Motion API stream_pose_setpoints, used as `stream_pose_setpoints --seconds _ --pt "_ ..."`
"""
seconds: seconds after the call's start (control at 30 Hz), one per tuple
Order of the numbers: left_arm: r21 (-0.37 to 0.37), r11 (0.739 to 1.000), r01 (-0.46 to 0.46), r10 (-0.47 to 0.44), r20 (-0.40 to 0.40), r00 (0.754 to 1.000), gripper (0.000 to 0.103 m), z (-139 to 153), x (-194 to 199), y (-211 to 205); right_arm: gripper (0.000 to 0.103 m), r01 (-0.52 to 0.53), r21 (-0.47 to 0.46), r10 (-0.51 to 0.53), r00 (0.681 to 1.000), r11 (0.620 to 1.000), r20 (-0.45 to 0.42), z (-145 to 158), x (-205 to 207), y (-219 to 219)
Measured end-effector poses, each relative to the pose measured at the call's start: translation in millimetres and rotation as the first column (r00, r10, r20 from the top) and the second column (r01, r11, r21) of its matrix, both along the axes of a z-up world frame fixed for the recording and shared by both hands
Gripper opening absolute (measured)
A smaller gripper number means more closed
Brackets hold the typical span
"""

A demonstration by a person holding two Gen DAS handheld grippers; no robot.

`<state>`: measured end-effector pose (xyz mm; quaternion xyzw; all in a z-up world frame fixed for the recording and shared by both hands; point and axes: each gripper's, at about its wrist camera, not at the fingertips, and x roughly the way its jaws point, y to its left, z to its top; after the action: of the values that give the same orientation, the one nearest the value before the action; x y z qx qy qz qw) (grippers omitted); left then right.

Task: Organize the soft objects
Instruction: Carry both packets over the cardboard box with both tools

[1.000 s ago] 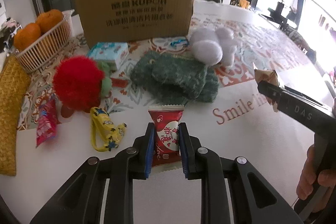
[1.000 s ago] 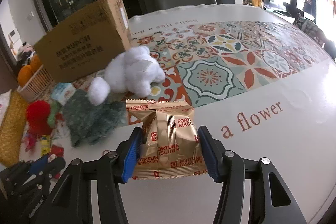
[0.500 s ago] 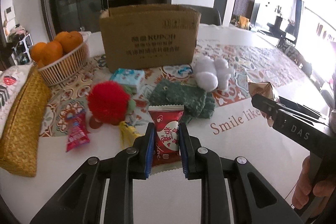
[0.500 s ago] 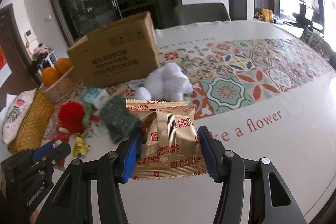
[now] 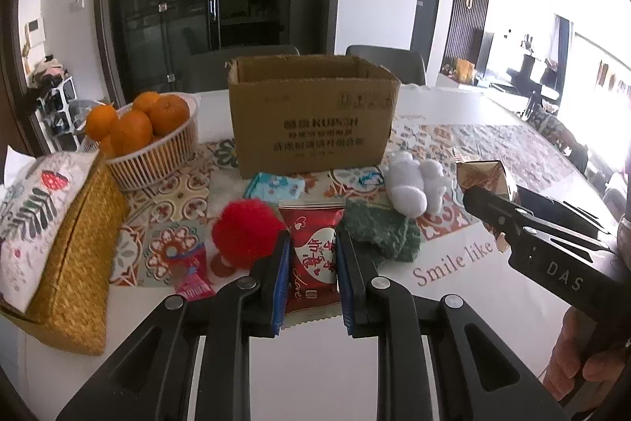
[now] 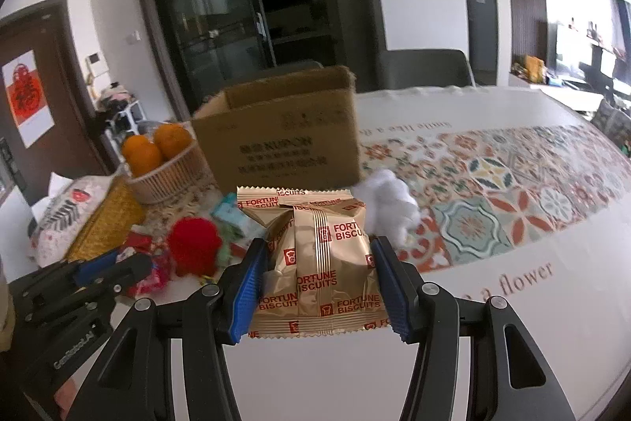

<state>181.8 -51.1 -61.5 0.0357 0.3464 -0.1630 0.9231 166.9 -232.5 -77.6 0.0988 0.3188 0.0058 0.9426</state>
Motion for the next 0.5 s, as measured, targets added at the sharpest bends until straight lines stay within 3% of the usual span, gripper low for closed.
stream_pose_setpoints --seconds 0.23,0.5 --pt "-0.016 1.000 0.011 -0.011 0.033 0.999 0.023 17.0 13.2 5.7 0.055 -0.029 -0.005 0.030 0.998 1.000 0.050 21.2 12.5 10.4" --pt "0.008 1.000 0.012 -0.013 0.134 0.991 0.023 43.6 34.6 4.4 0.055 -0.040 -0.003 0.041 0.995 0.999 0.089 45.3 38.3 11.4"
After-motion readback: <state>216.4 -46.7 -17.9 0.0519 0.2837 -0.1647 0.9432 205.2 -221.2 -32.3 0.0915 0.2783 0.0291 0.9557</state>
